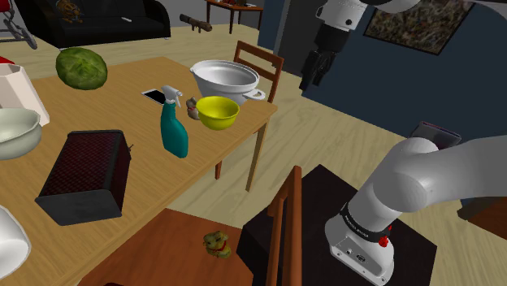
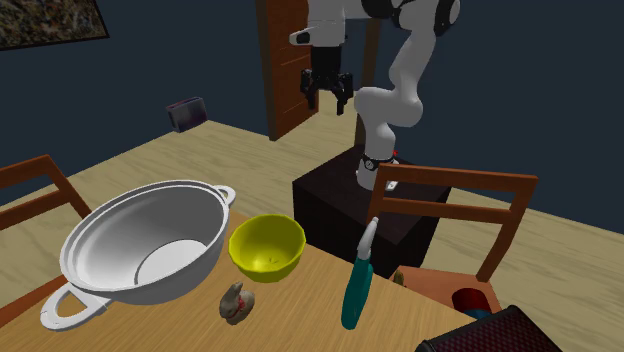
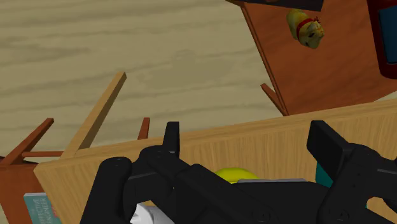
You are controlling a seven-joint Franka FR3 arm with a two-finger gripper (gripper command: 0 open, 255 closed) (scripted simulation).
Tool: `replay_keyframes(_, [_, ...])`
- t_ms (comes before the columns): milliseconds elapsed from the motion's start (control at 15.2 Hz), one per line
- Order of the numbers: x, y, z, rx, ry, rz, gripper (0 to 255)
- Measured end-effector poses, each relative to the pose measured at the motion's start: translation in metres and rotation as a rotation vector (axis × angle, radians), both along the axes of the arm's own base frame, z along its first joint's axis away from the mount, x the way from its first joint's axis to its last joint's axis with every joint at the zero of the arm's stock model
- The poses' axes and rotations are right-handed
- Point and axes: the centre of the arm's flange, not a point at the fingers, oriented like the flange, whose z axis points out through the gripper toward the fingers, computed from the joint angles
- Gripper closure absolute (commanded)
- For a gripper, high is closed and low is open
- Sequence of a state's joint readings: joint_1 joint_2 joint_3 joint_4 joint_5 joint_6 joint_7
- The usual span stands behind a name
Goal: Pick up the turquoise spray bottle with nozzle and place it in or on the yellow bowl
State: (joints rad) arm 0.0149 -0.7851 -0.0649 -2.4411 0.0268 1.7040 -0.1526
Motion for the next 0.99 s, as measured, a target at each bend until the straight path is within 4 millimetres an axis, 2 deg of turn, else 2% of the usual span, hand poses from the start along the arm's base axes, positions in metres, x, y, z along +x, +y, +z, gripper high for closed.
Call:
replay_keyframes(198, [0.005,0.011,-0.008,0.001,-0.017,0.005,0])
replay_keyframes(990, [0.056,0.124,-0.081,0.013,-0.195,0.054,0])
